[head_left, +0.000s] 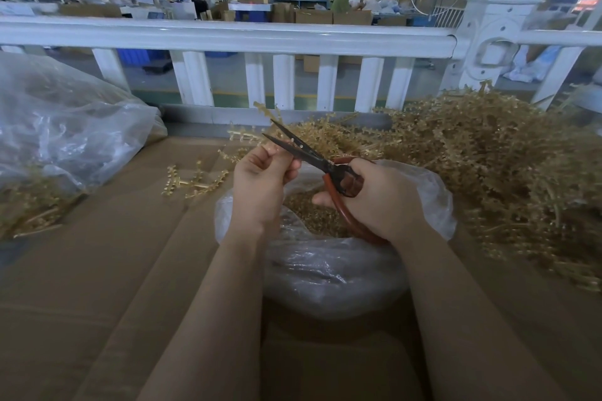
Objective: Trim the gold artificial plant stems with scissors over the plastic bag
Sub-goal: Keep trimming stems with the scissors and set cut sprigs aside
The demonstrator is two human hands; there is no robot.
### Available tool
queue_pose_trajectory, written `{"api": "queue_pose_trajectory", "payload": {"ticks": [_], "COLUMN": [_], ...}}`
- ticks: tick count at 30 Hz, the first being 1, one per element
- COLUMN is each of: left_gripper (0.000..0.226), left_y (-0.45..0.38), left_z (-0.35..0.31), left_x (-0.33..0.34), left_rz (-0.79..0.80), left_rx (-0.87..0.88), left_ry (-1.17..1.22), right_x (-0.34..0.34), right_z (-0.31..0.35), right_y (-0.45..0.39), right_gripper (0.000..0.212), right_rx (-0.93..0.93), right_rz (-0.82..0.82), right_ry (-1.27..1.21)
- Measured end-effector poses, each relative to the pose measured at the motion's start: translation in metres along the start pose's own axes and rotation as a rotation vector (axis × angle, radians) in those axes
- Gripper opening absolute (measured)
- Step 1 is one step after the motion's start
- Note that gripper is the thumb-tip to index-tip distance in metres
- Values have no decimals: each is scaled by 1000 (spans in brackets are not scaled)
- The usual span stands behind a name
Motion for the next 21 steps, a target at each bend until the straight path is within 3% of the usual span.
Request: {"api": "queue_pose_trajectory", "payload": {"ticks": [8, 21], "left_gripper": [18, 17], "left_y": [-1, 0], "left_z": [0, -3], "left_x": [-1, -2], "left_rz": [-16, -10], "left_rx": [15, 24], "left_ry": [-18, 6], "right_x": [1, -3], "right_z": [0, 2], "right_y": [0, 1], "right_gripper": [49, 46], "right_rx": [4, -12], "right_rz": [36, -54], "right_ry": [-20, 9]}}
Point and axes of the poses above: each hand's wrist, its own y-axis away from the middle knuckle, its own x-axis out of the palm, z = x × y, the point moved 4 cm from there along -y, towards the middle knuckle, and after that the axes turned 2 degrees about -z, right-handed, at the moved point
